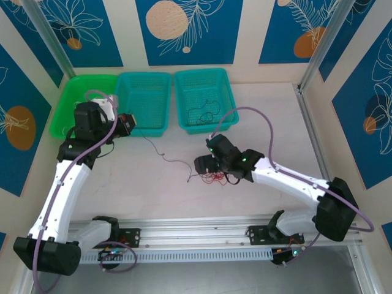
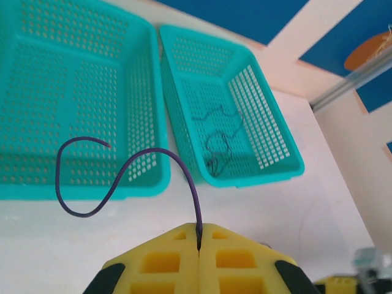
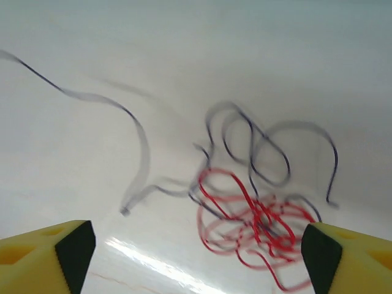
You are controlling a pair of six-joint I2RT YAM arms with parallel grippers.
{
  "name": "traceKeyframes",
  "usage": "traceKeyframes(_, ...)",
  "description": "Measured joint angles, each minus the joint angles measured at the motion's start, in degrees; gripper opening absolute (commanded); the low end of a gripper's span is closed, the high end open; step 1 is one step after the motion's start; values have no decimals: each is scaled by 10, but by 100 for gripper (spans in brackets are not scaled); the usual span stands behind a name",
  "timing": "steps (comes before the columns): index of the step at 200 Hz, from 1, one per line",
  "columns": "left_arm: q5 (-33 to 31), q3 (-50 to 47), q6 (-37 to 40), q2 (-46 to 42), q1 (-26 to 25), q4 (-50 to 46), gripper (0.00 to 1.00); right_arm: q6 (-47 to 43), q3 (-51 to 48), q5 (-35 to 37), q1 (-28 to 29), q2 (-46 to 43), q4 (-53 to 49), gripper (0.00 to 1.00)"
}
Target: Untangle the cables
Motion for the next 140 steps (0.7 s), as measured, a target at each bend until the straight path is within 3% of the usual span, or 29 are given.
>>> traceKeyframes(23, 8, -6, 1, -7, 0, 2, 0, -42, 37, -30, -4, 23, 35, 94)
traceKeyframes(46, 9, -6, 1, -23, 0, 3, 0, -56, 76, -60, -5, 100, 74, 93)
traceKeyframes(87, 9, -9, 1, -33, 0, 5, 0, -43, 95, -47, -7, 227, 59, 92)
traceKeyframes(140, 5, -19, 1, -33, 0, 13, 0, -20, 94, -101, -5, 268, 52, 55)
